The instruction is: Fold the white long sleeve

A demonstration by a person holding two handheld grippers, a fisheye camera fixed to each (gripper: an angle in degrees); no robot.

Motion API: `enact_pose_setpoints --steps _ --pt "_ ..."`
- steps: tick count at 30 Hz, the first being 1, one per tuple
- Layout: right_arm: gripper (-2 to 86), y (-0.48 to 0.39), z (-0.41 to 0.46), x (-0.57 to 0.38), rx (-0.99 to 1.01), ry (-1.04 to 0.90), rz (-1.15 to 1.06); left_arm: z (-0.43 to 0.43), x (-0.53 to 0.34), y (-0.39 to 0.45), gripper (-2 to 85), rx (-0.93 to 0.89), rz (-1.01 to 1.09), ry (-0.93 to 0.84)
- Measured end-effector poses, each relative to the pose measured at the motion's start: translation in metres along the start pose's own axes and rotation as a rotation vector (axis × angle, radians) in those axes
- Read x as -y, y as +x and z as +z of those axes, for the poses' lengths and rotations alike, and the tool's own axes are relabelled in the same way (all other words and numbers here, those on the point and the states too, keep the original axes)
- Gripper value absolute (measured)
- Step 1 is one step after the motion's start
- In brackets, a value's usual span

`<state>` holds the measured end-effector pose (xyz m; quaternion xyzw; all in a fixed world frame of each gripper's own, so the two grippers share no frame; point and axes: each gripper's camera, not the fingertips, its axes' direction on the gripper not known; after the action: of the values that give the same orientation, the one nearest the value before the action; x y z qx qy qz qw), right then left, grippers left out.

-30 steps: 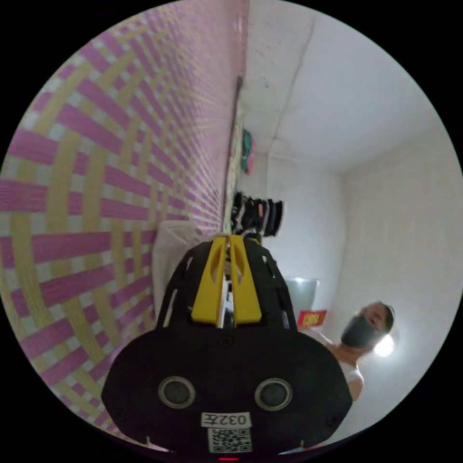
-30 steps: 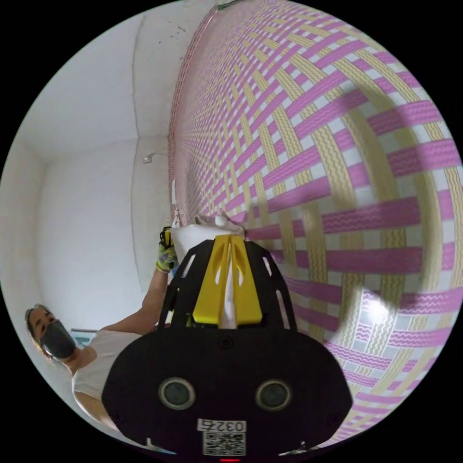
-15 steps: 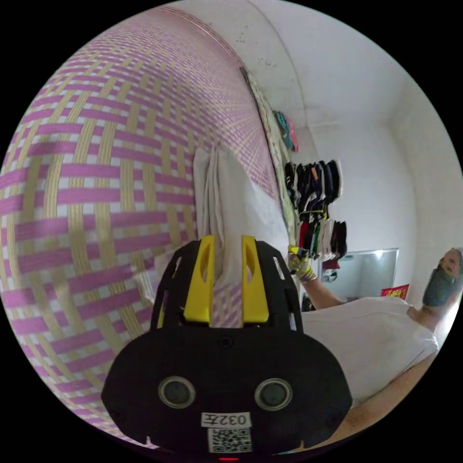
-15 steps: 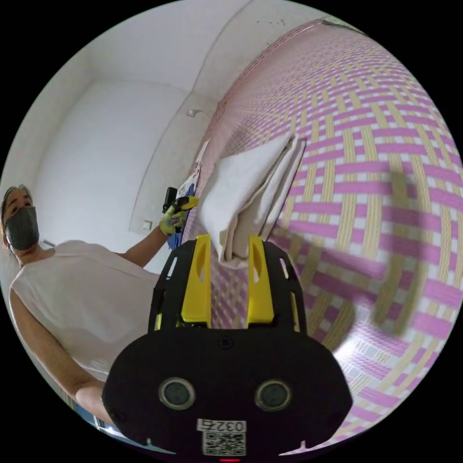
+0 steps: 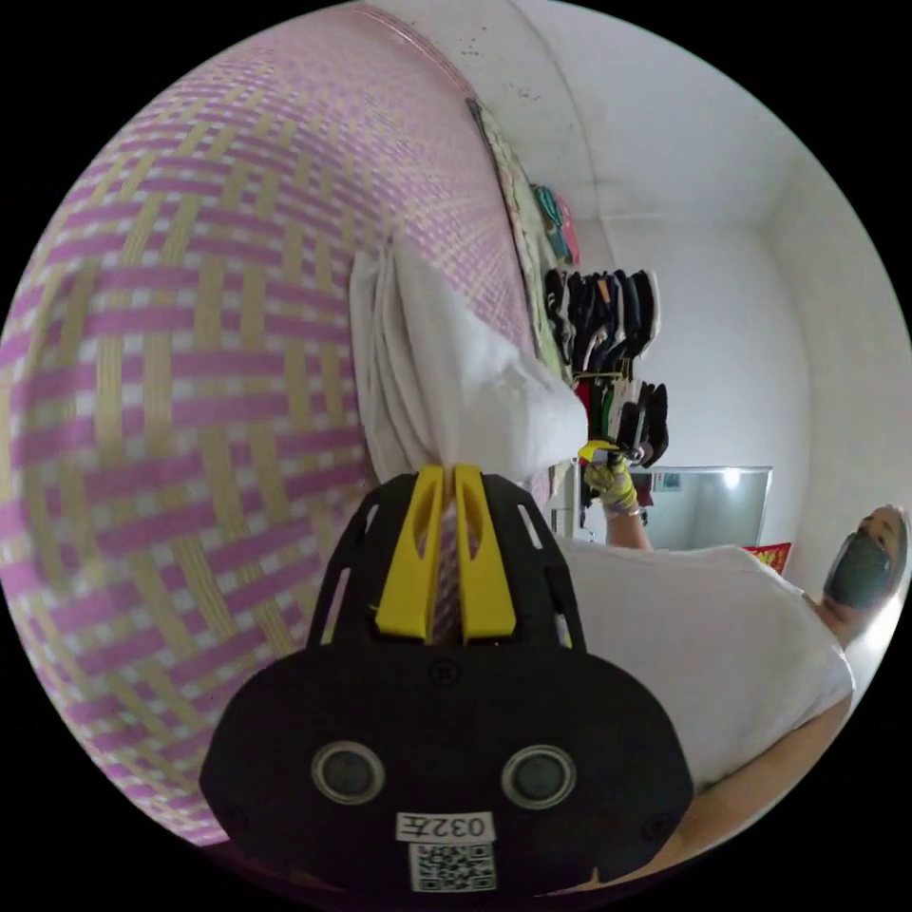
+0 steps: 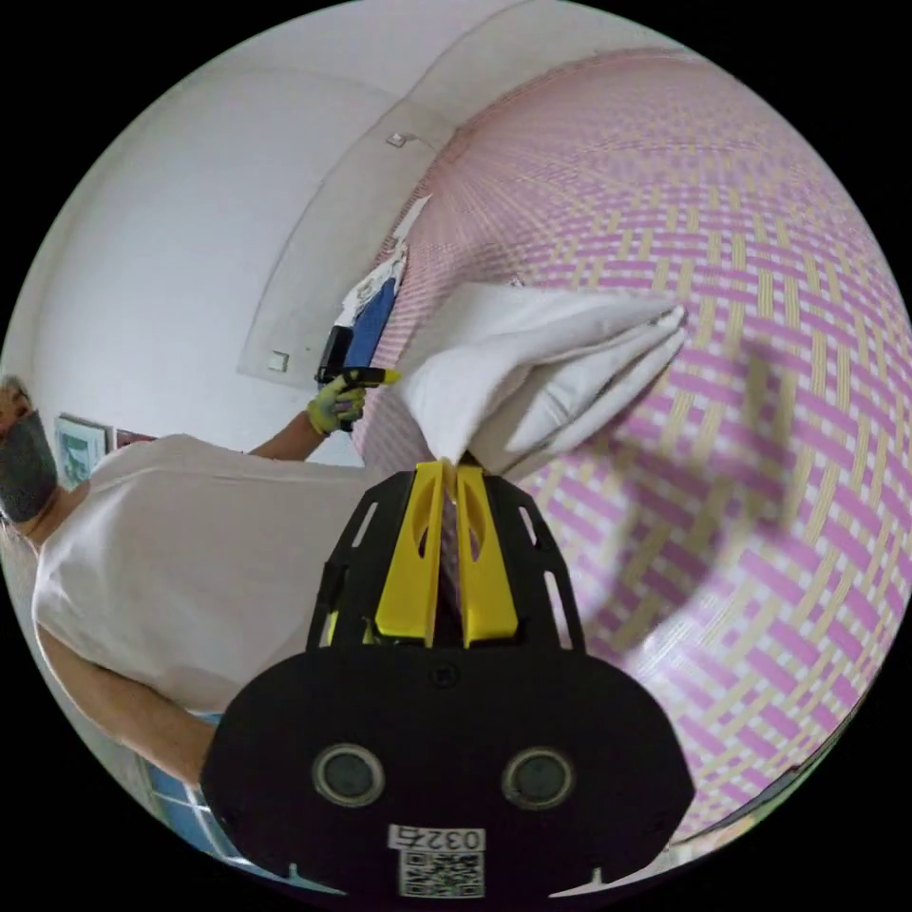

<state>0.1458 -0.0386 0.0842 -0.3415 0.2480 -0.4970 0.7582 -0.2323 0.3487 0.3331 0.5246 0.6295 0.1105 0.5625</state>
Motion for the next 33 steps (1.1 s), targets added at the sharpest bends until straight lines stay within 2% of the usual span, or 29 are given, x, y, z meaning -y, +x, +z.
enact_pose_setpoints --steps 2,4,7,9,12,14,16,24,29,33 --pt "-0.8 0.025 0.020 -0.028 0.013 -0.121 0.149 0.037 -0.044 -0.010 -1.2 -0.009 -0.066 -0.098" --pt "-0.5 0.060 0.052 -0.057 -0.038 -0.264 0.324 0.062 -0.074 -0.022 -1.2 -0.083 -0.125 -0.112" --pt "1.6 0.065 0.038 -0.100 0.074 -0.086 0.428 0.065 -0.112 -0.018 -1.5 -0.161 -0.161 -0.023" --pt "3.2 0.048 0.021 -0.119 0.065 -0.012 0.432 0.056 -0.124 -0.004 -1.6 -0.133 -0.141 0.014" --pt "2.9 0.013 -0.013 -0.138 -0.087 0.108 0.399 0.031 -0.128 0.042 -1.3 0.011 -0.020 0.067" --pt "0.5 -0.016 -0.036 -0.144 -0.026 0.293 0.248 0.019 -0.116 0.082 -0.8 0.099 0.092 0.109" --pt "-0.4 -0.022 -0.035 -0.140 0.061 0.348 0.178 0.018 -0.099 0.097 -0.2 0.131 0.110 0.132" --pt "-1.0 -0.006 0.017 -0.113 0.070 0.277 0.189 -0.002 -0.013 0.086 4.7 0.196 -0.072 0.351" --pt "-1.0 -0.017 0.010 -0.116 0.089 0.331 0.224 0.022 0.024 0.084 3.6 0.256 -0.113 0.242" --pt "-1.0 -0.032 -0.001 -0.117 0.064 0.324 0.223 0.019 0.019 0.088 1.1 0.228 -0.120 0.265"
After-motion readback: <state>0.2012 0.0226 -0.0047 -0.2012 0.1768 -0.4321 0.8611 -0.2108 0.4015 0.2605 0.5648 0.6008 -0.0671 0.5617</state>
